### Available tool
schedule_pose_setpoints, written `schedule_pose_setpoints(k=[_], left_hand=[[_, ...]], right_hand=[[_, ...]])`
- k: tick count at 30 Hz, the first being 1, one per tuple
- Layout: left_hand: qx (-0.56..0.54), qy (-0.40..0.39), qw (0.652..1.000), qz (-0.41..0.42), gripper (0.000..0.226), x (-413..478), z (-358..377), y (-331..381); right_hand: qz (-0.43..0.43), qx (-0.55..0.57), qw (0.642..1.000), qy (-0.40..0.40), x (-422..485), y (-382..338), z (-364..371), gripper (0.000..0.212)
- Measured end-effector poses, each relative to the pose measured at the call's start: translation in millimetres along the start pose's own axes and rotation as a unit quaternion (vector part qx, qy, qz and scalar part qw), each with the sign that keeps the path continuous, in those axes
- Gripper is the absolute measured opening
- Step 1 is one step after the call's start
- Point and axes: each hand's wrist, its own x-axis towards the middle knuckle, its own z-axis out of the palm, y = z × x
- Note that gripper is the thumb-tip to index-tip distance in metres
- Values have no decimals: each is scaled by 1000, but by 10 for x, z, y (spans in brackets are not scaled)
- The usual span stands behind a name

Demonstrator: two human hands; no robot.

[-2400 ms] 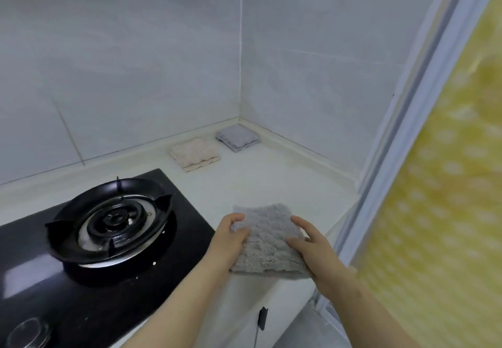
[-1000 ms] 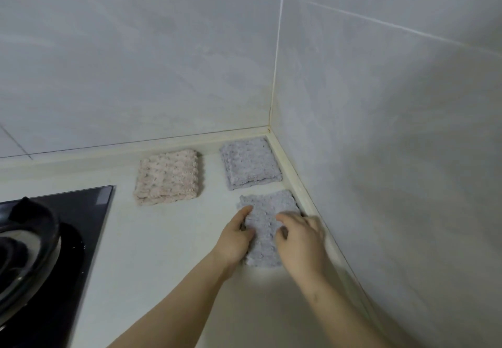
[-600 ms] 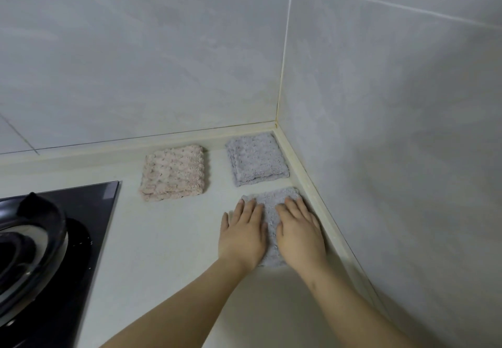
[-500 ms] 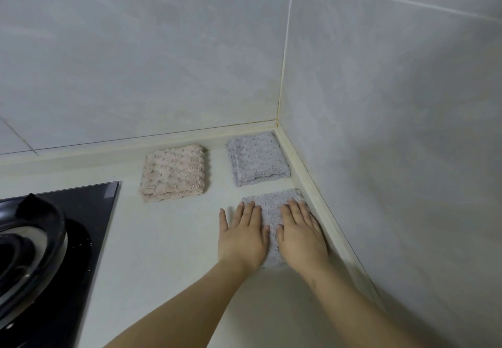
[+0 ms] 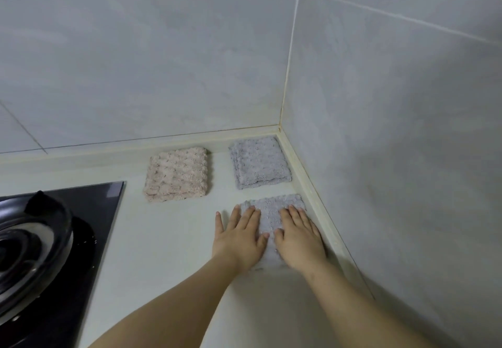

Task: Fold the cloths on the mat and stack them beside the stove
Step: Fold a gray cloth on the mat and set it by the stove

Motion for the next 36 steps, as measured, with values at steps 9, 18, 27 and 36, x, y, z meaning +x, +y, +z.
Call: schedule_pose_setpoints(k=[9,18,27,36], left_hand=[[-210,194,951,-119,42,-849,-227,-571],[-407,391,748,-348,36,-2616,-192,-1785],[-374,460,628,-504,30,-4785,150,-3036],[-352,471,562,-581,30,-6579,383,-4056]], right_hand=[[-85,90,988,91,-384,-931,-59,36],[-334,168,927,-24,-1309,-2802,644,27],[-490,142,847,-148,-2816,-4543,1573,33],[-542,115,789,-265,-4224,-5900,2447,32]])
